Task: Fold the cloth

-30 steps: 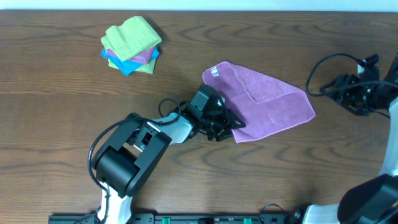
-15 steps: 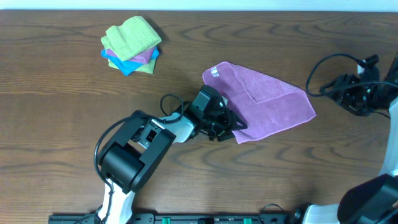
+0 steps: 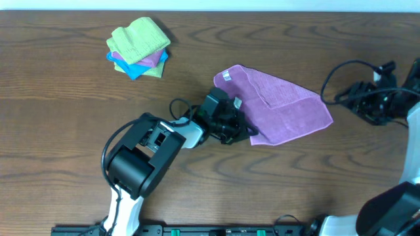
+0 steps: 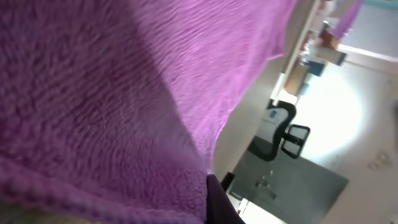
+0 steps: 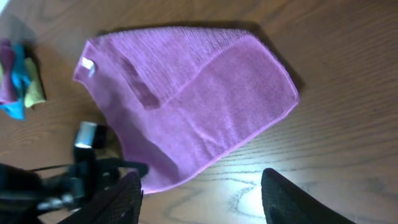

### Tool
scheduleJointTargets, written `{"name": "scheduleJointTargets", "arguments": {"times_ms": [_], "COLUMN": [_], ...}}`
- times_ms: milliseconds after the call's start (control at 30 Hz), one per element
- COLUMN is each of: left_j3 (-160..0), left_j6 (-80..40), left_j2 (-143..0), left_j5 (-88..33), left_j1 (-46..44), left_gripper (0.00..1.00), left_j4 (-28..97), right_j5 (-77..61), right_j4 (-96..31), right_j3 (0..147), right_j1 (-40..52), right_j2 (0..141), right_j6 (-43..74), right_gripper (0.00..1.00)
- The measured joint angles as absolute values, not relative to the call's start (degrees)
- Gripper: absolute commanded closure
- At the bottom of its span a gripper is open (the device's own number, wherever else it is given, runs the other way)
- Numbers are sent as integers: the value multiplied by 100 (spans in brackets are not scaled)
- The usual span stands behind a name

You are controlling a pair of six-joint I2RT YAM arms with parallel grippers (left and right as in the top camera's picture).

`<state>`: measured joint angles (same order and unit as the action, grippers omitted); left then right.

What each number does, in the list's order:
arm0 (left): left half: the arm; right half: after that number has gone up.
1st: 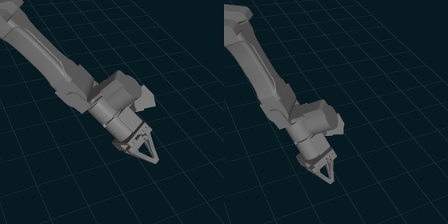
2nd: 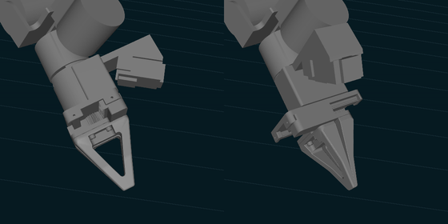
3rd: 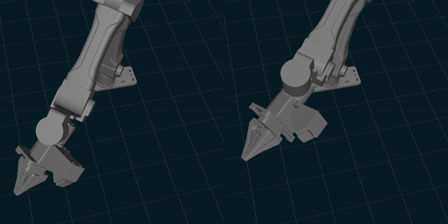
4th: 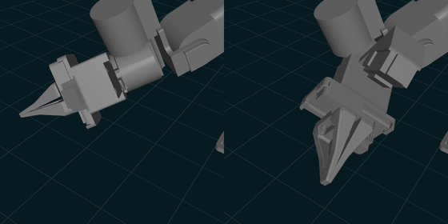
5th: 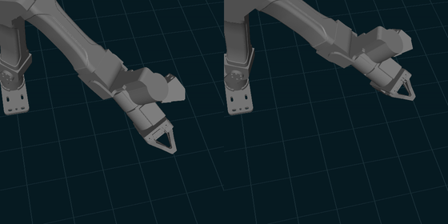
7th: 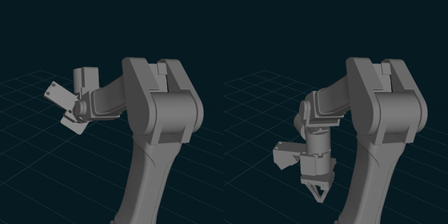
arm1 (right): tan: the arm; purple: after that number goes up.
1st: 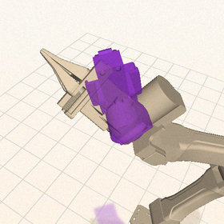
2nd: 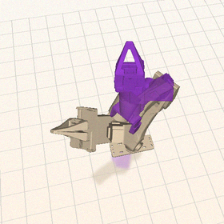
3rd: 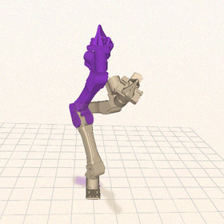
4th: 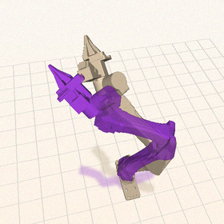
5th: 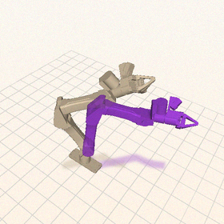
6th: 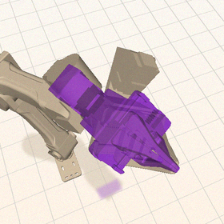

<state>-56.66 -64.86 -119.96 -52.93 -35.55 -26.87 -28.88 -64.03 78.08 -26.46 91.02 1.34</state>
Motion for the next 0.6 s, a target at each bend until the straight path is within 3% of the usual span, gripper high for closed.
{"name": "scheduleJointTargets", "arguments": {"times_ms": [367,600], "left_j3": [-5666,-5666], "left_j6": [-5743,-5666], "left_j2": [-12025,-12027], "left_j5": [-6678,-7179], "left_j1": [-2180,-1800], "left_gripper": [94,94], "left_j4": [-2718,-2720], "right_j5": [-2858,-2602], "right_j4": [-4877,-4394], "right_j3": [6005,5354], "right_j1": [-2646,-2646], "right_j2": [9100,9100], "right_j6": [60,250], "right_gripper": [34,34]}}
